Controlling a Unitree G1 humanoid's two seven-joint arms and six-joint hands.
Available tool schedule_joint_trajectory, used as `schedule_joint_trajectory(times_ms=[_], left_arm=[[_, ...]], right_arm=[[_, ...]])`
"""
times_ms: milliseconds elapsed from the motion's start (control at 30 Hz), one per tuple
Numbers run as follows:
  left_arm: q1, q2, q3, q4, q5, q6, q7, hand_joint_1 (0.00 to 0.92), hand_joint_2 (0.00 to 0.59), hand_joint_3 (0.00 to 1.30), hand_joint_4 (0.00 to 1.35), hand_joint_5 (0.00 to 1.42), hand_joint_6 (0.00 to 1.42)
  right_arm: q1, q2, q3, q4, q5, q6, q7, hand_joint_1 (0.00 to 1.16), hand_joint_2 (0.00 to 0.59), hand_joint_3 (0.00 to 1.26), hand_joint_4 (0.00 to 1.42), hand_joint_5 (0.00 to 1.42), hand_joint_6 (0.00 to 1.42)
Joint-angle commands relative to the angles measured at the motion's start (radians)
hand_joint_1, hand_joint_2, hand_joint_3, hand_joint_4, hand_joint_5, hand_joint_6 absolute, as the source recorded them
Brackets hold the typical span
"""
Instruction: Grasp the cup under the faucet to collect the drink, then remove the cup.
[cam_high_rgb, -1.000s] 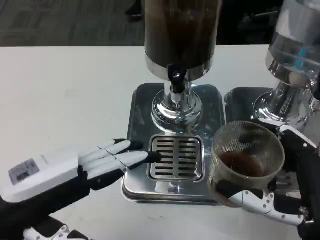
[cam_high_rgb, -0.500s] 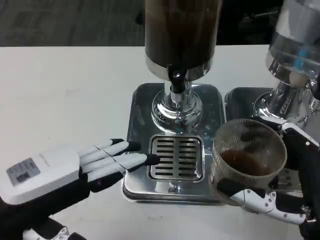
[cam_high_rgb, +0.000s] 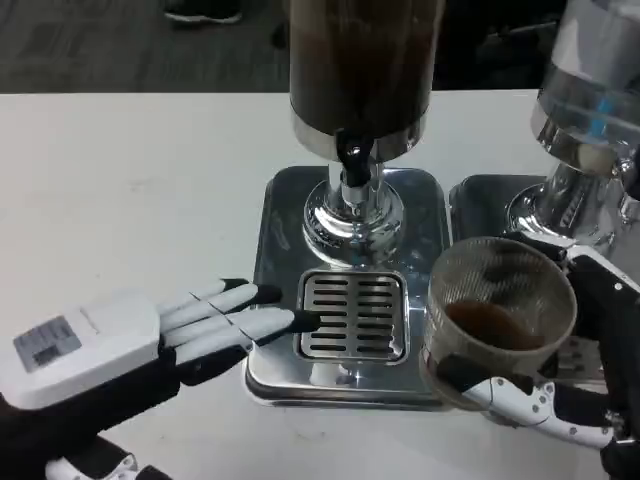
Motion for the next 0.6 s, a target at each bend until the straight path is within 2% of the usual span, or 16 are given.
schedule_joint_trajectory(times_ms=[33,600], left_arm=[[-0.002,0.020,-0.008,0.003,0.009,0.000,0.015,0.000,0.094,0.05,0.00,0.00,0.00],[-0.008,0.024,-0.012,0.010,0.009,0.005,0.014,0.000,0.094,0.05,0.00,0.00,0.00]], right_arm=[[-0.009,0.010,-0.004,-0.027,0.031,-0.010,-0.004,1.10,0.140,1.00,1.04,1.13,1.30],[-0.018,0.010,-0.006,-0.019,0.038,-0.011,0.003,1.10,0.140,1.01,1.05,1.14,1.30]])
